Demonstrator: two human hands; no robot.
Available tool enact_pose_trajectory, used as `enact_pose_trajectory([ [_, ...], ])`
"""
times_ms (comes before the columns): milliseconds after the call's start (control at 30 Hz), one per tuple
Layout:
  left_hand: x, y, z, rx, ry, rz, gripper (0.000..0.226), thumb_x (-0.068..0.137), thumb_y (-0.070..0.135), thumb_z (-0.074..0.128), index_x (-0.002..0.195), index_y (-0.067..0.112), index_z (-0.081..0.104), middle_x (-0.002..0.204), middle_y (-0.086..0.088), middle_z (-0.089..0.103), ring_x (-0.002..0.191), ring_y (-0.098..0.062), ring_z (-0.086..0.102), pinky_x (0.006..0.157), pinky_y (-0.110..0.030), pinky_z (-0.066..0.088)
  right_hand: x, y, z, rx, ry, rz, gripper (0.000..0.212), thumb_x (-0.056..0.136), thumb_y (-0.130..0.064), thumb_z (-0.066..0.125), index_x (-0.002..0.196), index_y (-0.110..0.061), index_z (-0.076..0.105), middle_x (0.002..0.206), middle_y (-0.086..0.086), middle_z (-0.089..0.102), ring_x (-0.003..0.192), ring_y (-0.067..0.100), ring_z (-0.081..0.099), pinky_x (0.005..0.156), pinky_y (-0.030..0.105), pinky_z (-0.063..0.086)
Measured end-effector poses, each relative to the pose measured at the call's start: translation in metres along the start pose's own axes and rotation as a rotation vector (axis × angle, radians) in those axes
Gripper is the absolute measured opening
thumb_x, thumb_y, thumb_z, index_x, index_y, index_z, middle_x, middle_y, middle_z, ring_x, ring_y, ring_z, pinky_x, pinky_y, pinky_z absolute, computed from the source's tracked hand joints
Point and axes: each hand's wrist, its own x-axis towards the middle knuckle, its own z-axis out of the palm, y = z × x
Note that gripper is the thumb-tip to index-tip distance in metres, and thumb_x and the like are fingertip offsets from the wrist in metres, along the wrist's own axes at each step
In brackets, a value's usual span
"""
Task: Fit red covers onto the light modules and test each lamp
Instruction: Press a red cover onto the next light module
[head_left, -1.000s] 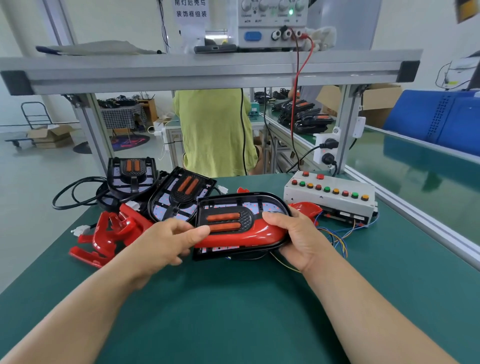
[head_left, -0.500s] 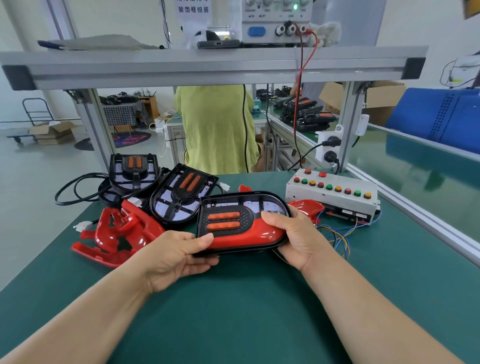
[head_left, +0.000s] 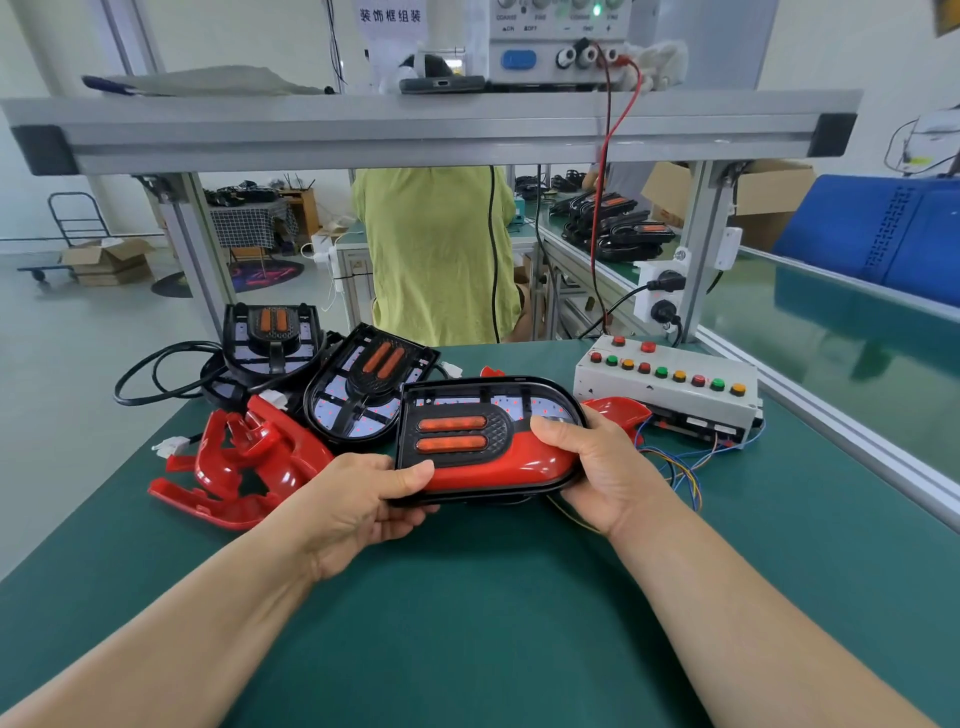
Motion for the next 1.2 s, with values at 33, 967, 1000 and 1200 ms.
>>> enact_pose_trajectory([
  [33,0.0,0.0,0.0,0.001,-0.005,0.001,0.041,0.07,0.029,0.072,0.103,0.005,0.068,0.083,-0.015,0.073,0.057,-0.012,0.062,0.054,-0.019,0.052,0.0,0.0,-0.001,0.001,-0.004,0.001,0.064,0.065,0.002,0.07,0.127,0.004,0.058,0.116,0.028,0.068,0.089,0.035,0.071,0.08,0.048,0.061],
  [967,0.002,0.022,-0.07,0.878,0.717,0.329,0.01,0.086,0.039,0.07,0.082,0.03,0.071,0.082,0.014,0.07,0.078,-0.009,0.061,0.062,-0.026,0.04,0.004,-0.001,-0.013,-0.007,0.015,0.051,0.017,0.079,-0.022,0.07,0.089,-0.015,0.081,0.102,0.015,0.076,0.083,0.026,0.075,0.07,0.042,0.063],
  [1000,0.003,0.021,-0.071,0.974,0.729,0.313,0.009,0.088,0.038,0.069,0.088,0.03,0.071,0.091,0.01,0.07,0.087,-0.017,0.063,0.068,-0.029,0.04,0.004,-0.001,-0.012,-0.006,0.017,0.05,0.019,0.079,-0.021,0.07,0.094,-0.013,0.079,0.103,0.016,0.076,0.083,0.027,0.075,0.069,0.042,0.063],
  [1200,0.004,0.016,-0.065,1.249,0.665,0.226,0.018,0.096,0.04,0.054,0.093,0.029,0.069,0.092,0.002,0.069,0.095,-0.024,0.061,0.073,-0.033,0.04,0.003,-0.002,-0.012,-0.007,0.0,0.045,0.018,0.076,-0.021,0.07,0.09,-0.013,0.079,0.101,0.016,0.076,0.082,0.027,0.076,0.064,0.04,0.062],
])
